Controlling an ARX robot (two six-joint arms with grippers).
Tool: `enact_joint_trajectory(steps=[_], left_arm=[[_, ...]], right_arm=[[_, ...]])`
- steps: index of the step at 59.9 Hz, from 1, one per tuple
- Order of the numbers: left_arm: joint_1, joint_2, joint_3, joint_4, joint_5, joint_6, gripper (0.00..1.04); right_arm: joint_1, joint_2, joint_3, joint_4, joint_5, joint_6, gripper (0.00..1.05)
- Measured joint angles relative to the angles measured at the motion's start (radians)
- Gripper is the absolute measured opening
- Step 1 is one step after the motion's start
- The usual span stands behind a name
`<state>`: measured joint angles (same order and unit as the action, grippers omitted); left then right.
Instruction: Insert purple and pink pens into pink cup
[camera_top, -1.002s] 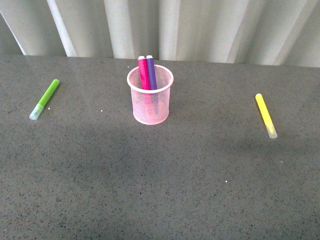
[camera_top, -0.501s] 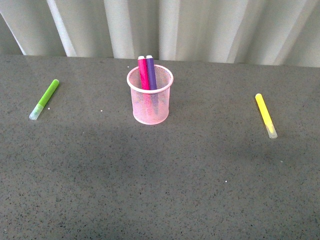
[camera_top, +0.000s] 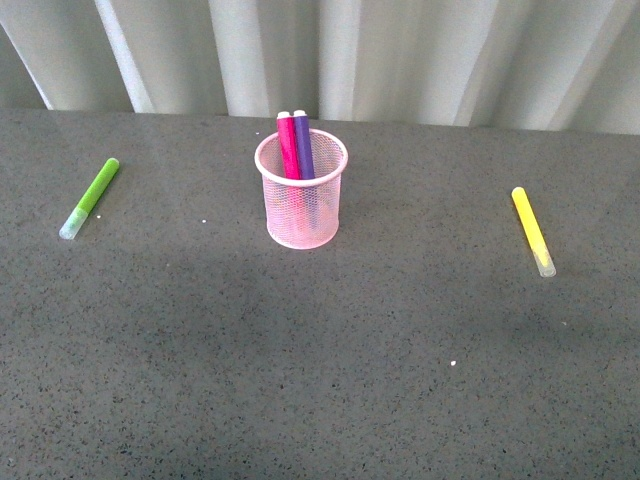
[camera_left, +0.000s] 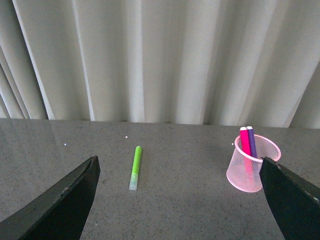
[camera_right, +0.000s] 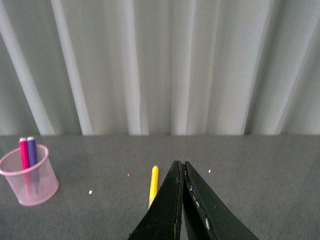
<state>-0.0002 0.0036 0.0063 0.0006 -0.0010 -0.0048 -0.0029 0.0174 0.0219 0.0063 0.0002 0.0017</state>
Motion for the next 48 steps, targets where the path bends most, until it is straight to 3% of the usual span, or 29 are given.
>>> enact_joint_trajectory(steps=[23,48], left_arm=[[0.0,0.0,0.0,0.0,0.0,0.0,0.98],[0.0,0.0,0.0,0.0,0.0,0.0,0.98]], right_arm=[[0.0,-0.013,0.0,-0.005,0.0,-0.001,0.06],[0.0,-0.013,0.0,-0.005,-0.001,0.0,0.76]])
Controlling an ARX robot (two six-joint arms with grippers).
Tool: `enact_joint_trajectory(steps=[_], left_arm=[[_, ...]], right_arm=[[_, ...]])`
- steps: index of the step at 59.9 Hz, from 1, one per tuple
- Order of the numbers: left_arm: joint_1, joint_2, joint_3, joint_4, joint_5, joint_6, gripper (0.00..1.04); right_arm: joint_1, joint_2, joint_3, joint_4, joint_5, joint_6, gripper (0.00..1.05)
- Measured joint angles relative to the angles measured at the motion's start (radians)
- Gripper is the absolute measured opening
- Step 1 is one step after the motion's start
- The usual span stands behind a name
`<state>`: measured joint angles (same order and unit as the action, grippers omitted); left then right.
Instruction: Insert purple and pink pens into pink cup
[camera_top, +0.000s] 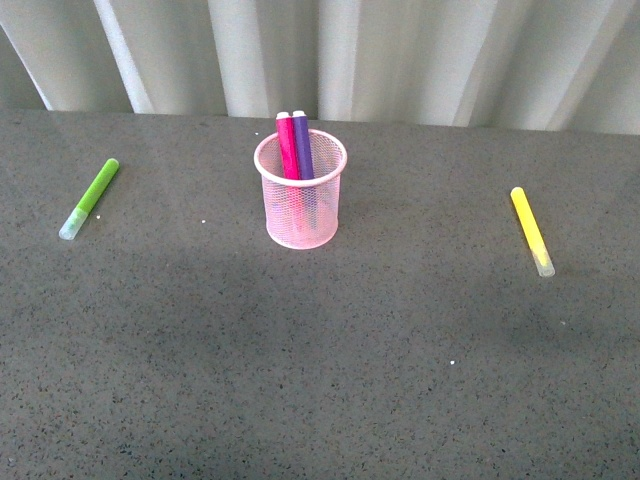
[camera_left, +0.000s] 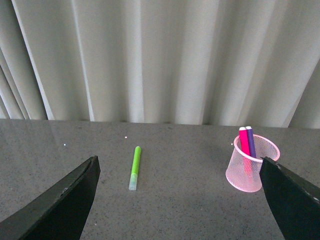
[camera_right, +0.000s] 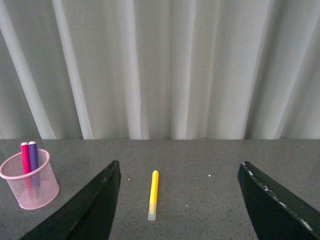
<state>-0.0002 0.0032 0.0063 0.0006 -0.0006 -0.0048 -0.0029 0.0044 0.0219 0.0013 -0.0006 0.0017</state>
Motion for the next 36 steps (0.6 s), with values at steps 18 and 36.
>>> enact_joint_trajectory(steps=[18,36], left_arm=[[0.0,0.0,0.0,0.0,0.0,0.0,0.98],[0.0,0.0,0.0,0.0,0.0,0.0,0.98]], right_arm=[[0.0,0.0,0.0,0.0,0.0,0.001,0.98],[0.0,0.0,0.0,0.0,0.0,0.001,0.98]])
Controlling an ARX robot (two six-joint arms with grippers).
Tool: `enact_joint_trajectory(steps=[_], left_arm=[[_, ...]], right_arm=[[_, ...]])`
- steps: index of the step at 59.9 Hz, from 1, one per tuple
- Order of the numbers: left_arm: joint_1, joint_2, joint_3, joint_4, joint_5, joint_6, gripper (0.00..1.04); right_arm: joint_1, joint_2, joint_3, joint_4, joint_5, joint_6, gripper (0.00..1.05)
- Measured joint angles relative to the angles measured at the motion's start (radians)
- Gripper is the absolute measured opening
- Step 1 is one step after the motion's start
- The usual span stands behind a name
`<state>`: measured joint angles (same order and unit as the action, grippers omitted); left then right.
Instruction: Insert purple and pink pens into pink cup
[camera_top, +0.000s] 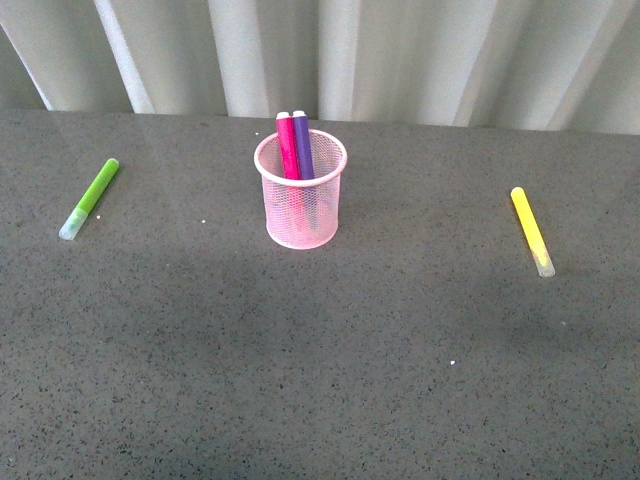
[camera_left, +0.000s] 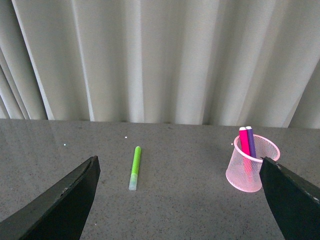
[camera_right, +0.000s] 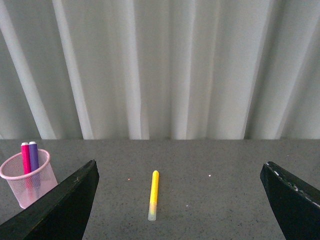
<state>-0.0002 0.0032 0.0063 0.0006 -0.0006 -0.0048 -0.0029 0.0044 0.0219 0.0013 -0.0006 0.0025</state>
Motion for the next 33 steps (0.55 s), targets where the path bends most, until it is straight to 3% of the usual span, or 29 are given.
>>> enact_joint_trajectory(steps=[33], left_arm=[[0.0,0.0,0.0,0.0,0.0,0.0,0.98]], right_arm=[[0.0,0.0,0.0,0.0,0.0,0.0,0.98]])
